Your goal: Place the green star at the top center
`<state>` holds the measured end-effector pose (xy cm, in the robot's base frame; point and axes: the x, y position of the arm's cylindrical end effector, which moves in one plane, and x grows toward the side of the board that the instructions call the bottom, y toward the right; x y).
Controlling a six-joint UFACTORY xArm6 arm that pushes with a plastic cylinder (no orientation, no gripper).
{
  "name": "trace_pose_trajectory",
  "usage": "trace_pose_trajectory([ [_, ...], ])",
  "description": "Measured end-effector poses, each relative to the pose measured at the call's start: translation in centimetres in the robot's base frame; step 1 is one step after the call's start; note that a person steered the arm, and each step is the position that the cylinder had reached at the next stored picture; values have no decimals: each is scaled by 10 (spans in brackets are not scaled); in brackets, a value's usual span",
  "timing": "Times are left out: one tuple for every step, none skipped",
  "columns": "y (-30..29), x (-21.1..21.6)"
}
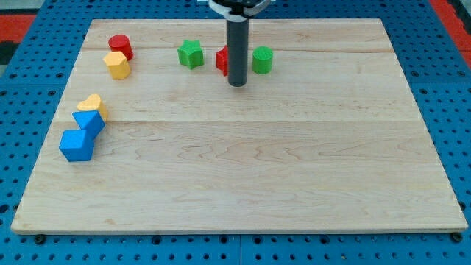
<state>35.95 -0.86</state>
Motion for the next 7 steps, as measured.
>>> trace_pose_trajectory([
  [-3,0],
  [-3,0],
  [-3,0],
  [-3,0],
  [-32,21],
  [-67,45],
  [-105,44],
])
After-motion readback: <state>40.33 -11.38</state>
